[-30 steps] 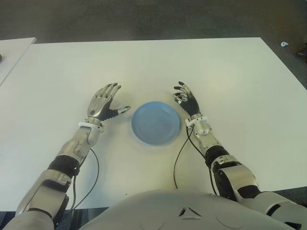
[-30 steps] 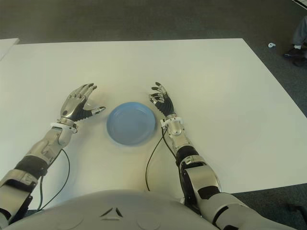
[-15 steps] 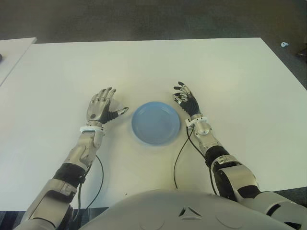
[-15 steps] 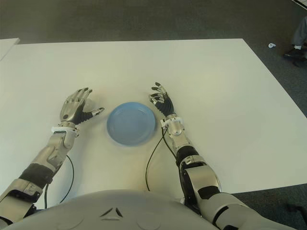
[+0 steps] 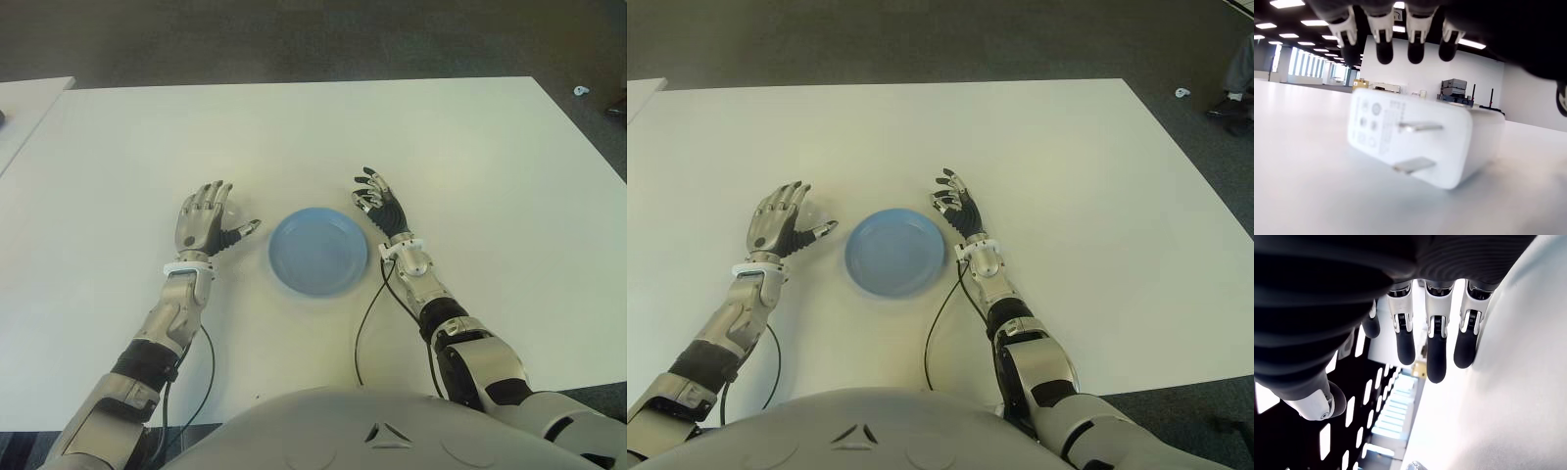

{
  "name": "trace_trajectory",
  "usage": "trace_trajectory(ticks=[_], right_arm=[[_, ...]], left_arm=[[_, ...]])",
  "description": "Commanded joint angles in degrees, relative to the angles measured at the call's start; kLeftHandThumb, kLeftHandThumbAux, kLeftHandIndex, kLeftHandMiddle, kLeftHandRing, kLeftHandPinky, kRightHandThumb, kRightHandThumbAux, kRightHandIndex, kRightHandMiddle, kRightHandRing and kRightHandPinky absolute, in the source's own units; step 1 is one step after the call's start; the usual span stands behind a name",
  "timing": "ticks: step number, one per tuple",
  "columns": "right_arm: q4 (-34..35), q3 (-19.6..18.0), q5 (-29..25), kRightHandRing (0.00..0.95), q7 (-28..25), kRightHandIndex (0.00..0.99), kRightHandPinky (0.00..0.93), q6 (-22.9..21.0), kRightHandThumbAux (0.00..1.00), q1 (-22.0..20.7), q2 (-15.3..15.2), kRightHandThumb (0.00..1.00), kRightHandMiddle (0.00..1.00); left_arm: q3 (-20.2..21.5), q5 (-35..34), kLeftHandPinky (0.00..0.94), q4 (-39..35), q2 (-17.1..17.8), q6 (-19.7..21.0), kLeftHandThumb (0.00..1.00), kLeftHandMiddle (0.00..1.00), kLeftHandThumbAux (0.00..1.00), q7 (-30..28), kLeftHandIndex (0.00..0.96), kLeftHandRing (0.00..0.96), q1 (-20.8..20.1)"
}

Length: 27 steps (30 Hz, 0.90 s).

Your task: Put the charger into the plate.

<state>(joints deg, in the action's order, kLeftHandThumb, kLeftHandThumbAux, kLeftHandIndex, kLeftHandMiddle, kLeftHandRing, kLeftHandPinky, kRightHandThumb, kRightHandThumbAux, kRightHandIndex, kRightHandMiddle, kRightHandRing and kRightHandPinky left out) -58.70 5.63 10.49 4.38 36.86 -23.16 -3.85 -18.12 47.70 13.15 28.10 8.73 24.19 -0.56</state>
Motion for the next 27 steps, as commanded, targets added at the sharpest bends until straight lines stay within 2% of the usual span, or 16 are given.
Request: trace_trajectory(ticks=[1, 16, 27], right_arm=[[-4.3, 0.1, 0.1, 0.286, -0.8, 0.0, 0.264, -3.3, 0.557, 5.9, -0.1, 0.08, 0.221], [-4.1, -0.4, -0.8, 0.301, -2.0, 0.0, 0.304, -2.2, 0.571, 6.5, -0.3, 0.095, 0.241], [-4.1, -0.8, -1.5, 0.292, -3.2, 0.0, 0.273, -1.0, 0.563, 6.9, -0.5, 0.108, 0.239]], left_arm=[[-0.1, 1.9, 0.0, -4.4, -0.1, 2.4, 0.175, 0.0, 0.222, -2.4, 0.0, 0.0, 2.3], [0.6, 5.9, 0.0, -11.3, -0.4, 8.1, 0.158, 0.0, 0.22, -4.7, 0.0, 0.0, 5.6], [0.9, 7.0, 0.0, -13.8, -1.4, 13.2, 0.169, 0.0, 0.232, -9.2, 0.0, 0.0, 5.9]])
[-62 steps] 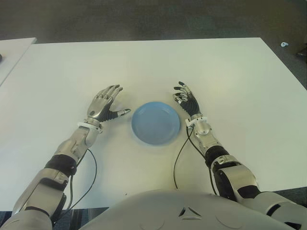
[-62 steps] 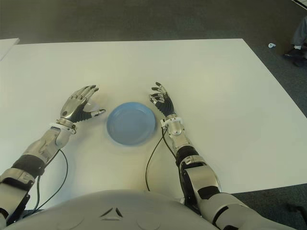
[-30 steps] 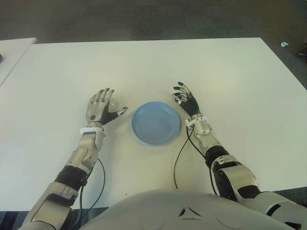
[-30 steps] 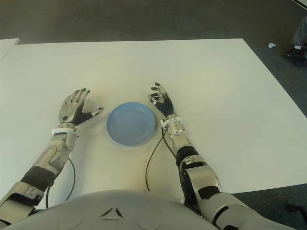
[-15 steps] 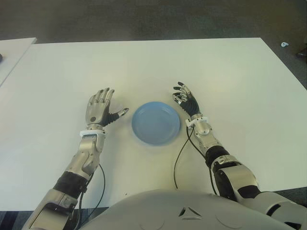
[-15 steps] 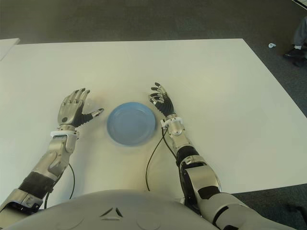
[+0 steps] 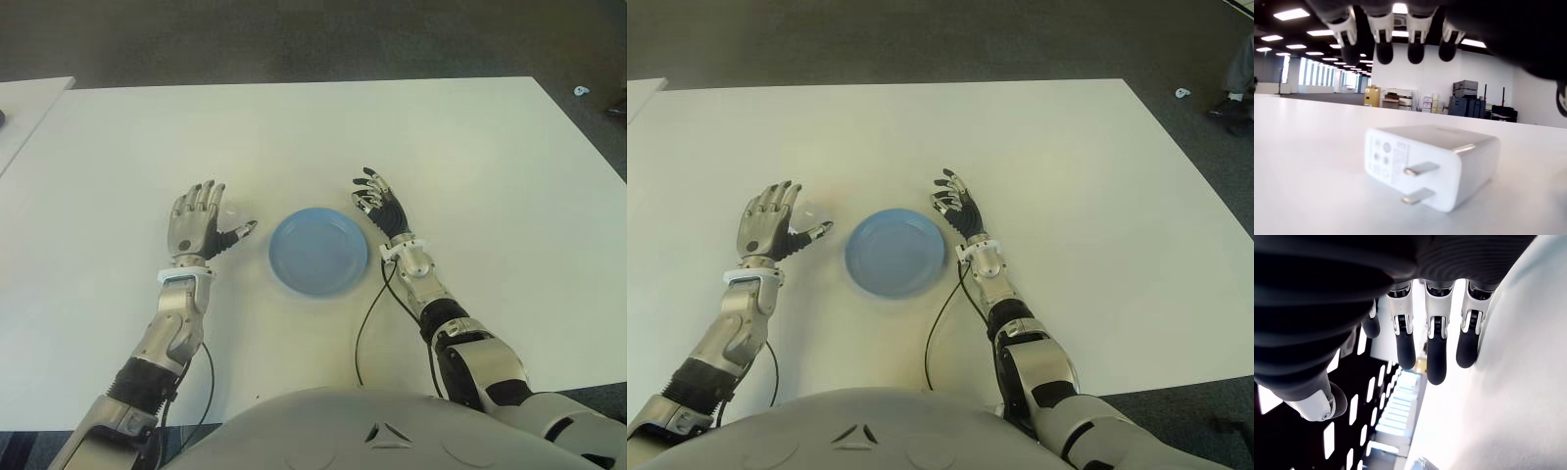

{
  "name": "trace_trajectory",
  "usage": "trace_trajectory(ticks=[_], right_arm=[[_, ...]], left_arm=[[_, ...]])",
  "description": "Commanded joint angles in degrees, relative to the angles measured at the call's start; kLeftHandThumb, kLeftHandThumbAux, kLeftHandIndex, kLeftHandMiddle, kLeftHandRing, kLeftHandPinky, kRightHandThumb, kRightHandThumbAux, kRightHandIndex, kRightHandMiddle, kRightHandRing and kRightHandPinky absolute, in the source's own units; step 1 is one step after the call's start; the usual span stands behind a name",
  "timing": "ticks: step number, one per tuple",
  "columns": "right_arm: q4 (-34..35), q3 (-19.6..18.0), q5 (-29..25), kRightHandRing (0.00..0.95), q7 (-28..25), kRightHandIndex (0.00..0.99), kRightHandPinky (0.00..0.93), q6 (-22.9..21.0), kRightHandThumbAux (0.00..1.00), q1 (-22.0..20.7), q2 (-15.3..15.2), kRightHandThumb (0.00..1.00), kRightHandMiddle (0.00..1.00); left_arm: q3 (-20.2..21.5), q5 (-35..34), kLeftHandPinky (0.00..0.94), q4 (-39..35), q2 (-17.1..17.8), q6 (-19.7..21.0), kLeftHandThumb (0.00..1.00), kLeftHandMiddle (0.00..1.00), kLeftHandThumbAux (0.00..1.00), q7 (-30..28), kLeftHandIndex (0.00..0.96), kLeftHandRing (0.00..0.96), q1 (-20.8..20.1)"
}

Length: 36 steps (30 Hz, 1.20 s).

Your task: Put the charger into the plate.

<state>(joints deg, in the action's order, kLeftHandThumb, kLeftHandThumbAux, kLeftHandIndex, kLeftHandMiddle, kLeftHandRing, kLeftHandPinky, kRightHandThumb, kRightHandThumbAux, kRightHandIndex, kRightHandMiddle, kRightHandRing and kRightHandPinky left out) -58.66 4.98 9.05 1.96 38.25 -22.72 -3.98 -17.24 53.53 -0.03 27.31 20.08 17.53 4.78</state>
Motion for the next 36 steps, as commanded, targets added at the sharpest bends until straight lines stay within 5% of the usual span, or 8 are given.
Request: trace_trajectory(ticks=[1, 16, 36], right_arm=[[-4.1, -0.2, -0.1, 0.292, -0.9, 0.0, 0.281, -2.2, 0.563, 6.5, -0.3, 0.11, 0.237], [-4.2, -0.6, -0.3, 0.306, -1.7, 0.0, 0.304, -1.4, 0.553, 6.9, -0.5, 0.108, 0.233], [-4.3, -1.1, -0.3, 0.32, -2.1, 0.0, 0.336, -0.7, 0.554, 7.0, -0.6, 0.114, 0.233]], left_arm=[[0.0, 1.4, 0.0, -0.7, -0.7, 2.2, 0.171, 0.0, 0.232, -2.9, 0.0, 0.0, 0.4], [-0.6, 2.6, 0.0, 1.1, -2.7, 6.5, 0.184, 0.0, 0.217, -6.7, 0.0, 0.0, -1.7], [-1.2, 1.6, 0.0, 5.9, -4.3, 6.8, 0.191, 0.0, 0.226, -7.4, 0.0, 0.0, -4.8]])
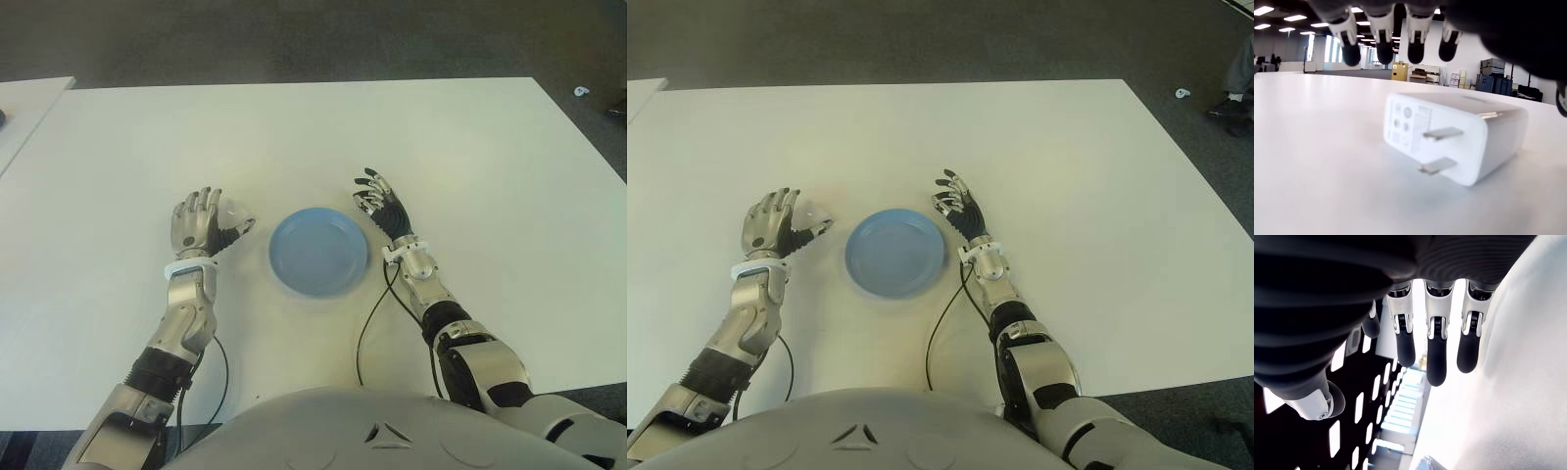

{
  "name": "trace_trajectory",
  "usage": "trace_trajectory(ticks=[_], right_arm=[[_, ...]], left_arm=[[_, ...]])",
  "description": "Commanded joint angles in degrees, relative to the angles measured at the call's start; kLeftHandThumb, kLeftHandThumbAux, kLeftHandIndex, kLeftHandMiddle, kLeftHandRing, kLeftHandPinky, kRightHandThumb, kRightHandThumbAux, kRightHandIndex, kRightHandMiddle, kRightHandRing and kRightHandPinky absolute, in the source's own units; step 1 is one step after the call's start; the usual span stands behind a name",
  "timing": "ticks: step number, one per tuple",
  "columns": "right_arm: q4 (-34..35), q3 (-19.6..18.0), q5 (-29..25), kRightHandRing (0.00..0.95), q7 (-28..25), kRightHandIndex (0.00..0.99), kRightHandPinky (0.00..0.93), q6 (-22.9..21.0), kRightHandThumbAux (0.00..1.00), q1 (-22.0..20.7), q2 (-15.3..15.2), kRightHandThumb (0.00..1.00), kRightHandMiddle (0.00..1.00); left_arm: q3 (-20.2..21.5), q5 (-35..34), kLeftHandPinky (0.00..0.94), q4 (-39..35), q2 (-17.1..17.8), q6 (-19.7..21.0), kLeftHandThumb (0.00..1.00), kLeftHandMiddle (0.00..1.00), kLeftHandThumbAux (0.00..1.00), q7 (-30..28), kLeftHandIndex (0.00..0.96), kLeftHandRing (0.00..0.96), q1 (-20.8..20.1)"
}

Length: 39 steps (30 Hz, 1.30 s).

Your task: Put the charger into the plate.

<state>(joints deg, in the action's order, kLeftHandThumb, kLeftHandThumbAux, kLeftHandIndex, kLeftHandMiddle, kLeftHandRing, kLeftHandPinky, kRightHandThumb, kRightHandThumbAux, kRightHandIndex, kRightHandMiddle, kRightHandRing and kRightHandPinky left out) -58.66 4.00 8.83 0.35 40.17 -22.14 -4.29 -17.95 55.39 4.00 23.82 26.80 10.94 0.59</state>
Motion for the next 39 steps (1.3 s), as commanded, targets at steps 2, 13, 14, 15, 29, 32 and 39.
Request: trace_trajectory(ticks=[2, 13, 14, 15, 29, 32, 39], right_arm=[[-4.3, -0.2, -0.1, 0.321, -0.5, 0.0, 0.331, -2.7, 0.557, 6.4, -0.3, 0.113, 0.234], [-4.2, -0.4, 0.0, 0.32, -0.7, 0.0, 0.309, -2.8, 0.567, 6.4, -0.2, 0.11, 0.24], [-4.2, -0.4, 0.0, 0.32, -0.7, 0.0, 0.314, -2.9, 0.568, 6.4, -0.2, 0.109, 0.241], [-4.2, -0.4, 0.0, 0.32, -0.7, 0.0, 0.317, -2.8, 0.568, 6.4, -0.2, 0.108, 0.24], [-4.1, -0.4, 0.1, 0.322, -1.0, 0.0, 0.329, -2.4, 0.57, 6.4, -0.5, 0.1, 0.23], [-4.1, -0.4, 0.1, 0.323, -1.0, 0.0, 0.322, -2.3, 0.57, 6.5, -0.6, 0.099, 0.234], [-4.1, -0.5, 0.1, 0.325, -1.2, 0.0, 0.318, -2.2, 0.571, 6.6, -0.8, 0.098, 0.24]], left_arm=[[-0.5, -0.4, 0.0, 2.3, -0.9, 0.1, 0.188, 0.0, 0.226, -0.7, 0.0, 0.0, -0.9], [-0.7, -0.8, 0.0, 4.5, -1.7, 0.2, 0.187, 0.0, 0.239, -0.5, 0.0, 0.0, -1.9], [-0.8, -0.8, 0.0, 4.6, -1.8, 0.2, 0.187, 0.0, 0.24, -0.4, 0.0, 0.0, -2.0], [-0.8, -0.8, 0.0, 4.9, -1.8, 0.1, 0.186, 0.0, 0.241, -0.4, 0.0, 0.0, -2.1], [-0.9, -1.5, 0.0, 7.4, -2.7, -0.4, 0.169, 0.0, 0.242, -0.2, 0.0, 0.0, -3.0], [-0.9, -1.8, 0.0, 8.6, -3.0, -0.6, 0.169, 0.0, 0.24, 0.3, 0.0, 0.0, -3.3], [-1.2, -2.5, 0.0, 10.9, -3.7, -0.6, 0.172, 0.0, 0.234, 1.0, 0.0, 0.0, -4.0]])
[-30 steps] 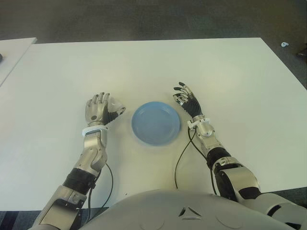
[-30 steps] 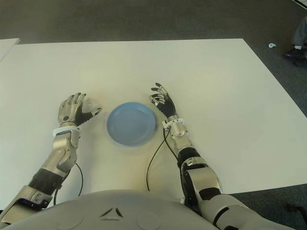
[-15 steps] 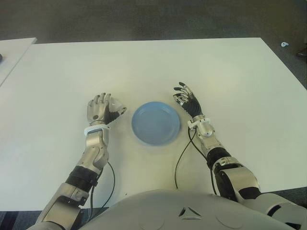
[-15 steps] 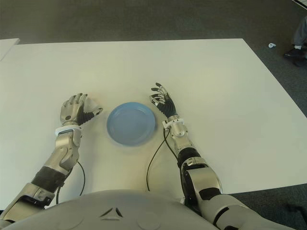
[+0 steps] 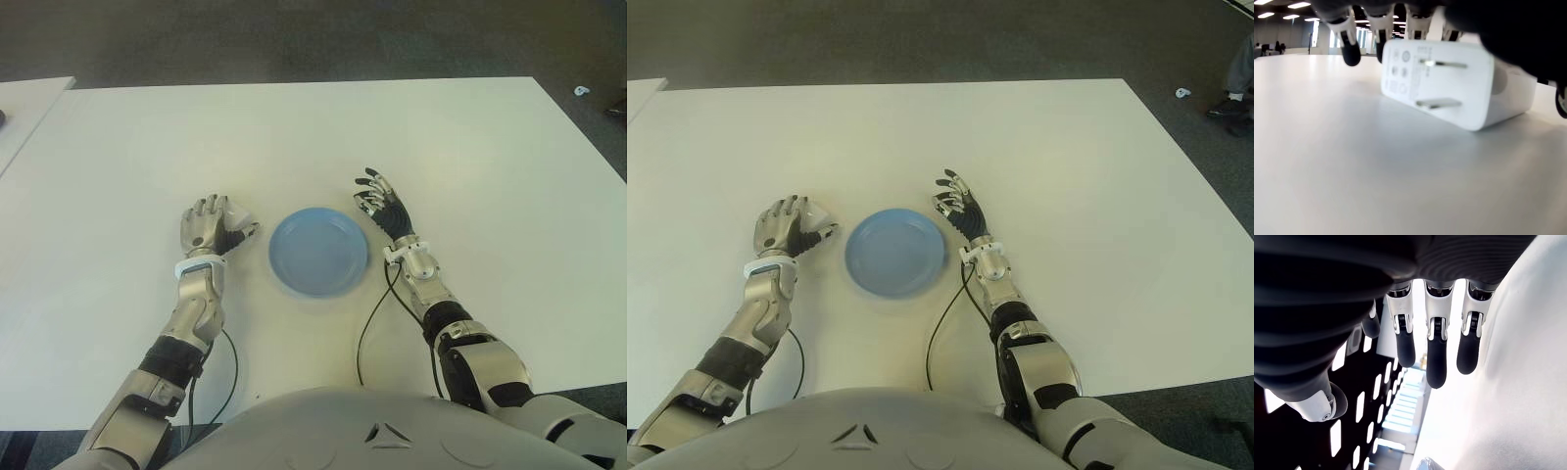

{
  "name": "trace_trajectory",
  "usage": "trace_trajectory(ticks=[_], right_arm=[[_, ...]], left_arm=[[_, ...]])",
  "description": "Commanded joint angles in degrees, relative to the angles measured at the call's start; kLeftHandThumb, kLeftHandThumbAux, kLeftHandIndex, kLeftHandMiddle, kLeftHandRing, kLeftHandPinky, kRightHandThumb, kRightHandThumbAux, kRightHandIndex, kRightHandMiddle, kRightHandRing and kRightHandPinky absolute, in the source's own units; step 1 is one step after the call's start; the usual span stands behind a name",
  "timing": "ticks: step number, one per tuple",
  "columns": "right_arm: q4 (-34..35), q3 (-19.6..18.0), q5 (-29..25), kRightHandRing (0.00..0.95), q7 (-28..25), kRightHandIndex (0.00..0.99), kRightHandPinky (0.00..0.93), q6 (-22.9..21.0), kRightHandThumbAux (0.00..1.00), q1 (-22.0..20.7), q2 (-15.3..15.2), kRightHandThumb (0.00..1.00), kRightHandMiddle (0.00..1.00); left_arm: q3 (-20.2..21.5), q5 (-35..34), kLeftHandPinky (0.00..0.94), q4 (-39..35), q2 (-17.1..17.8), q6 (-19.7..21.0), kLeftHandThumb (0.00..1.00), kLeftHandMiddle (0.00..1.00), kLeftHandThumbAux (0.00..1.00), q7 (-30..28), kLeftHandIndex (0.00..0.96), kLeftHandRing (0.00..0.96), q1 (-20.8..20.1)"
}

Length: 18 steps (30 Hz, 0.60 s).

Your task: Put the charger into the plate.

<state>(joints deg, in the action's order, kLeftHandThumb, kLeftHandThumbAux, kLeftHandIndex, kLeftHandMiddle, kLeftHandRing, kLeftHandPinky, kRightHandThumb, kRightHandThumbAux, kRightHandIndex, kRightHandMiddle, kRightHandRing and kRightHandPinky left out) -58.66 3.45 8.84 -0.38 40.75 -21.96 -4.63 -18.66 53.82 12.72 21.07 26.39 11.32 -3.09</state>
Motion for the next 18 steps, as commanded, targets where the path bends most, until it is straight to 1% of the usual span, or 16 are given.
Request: trace_trajectory(ticks=[1, 6, 11, 18], right_arm=[[-4.1, 0.1, 0.1, 0.325, -0.5, 0.0, 0.315, -2.8, 0.571, 6.4, -0.5, 0.099, 0.242], [-4.1, 0.1, 0.1, 0.322, -0.7, 0.0, 0.301, -2.9, 0.571, 6.5, -0.6, 0.099, 0.248], [-4.1, -0.1, -0.2, 0.327, -1.0, 0.0, 0.31, -3.2, 0.574, 6.6, -0.7, 0.103, 0.245], [-4.3, -0.2, -0.4, 0.325, -1.4, 0.0, 0.282, -3.2, 0.565, 6.6, -0.9, 0.105, 0.25]], left_arm=[[-0.5, -0.9, 0.0, 2.7, -1.1, -0.1, 0.172, 0.0, 0.233, 0.6, 0.0, 0.0, -0.5], [-0.9, -1.0, 0.0, 3.7, -1.3, 0.3, 0.172, 0.0, 0.228, 0.5, 0.0, 0.0, -0.8], [-1.1, -1.1, 0.0, 4.6, -1.4, 0.3, 0.167, 0.0, 0.215, 0.6, 0.0, 0.0, -0.9], [-1.2, -1.5, 0.0, 5.9, -1.5, 0.3, 0.165, 0.0, 0.214, 1.0, 0.0, 0.0, -1.0]])
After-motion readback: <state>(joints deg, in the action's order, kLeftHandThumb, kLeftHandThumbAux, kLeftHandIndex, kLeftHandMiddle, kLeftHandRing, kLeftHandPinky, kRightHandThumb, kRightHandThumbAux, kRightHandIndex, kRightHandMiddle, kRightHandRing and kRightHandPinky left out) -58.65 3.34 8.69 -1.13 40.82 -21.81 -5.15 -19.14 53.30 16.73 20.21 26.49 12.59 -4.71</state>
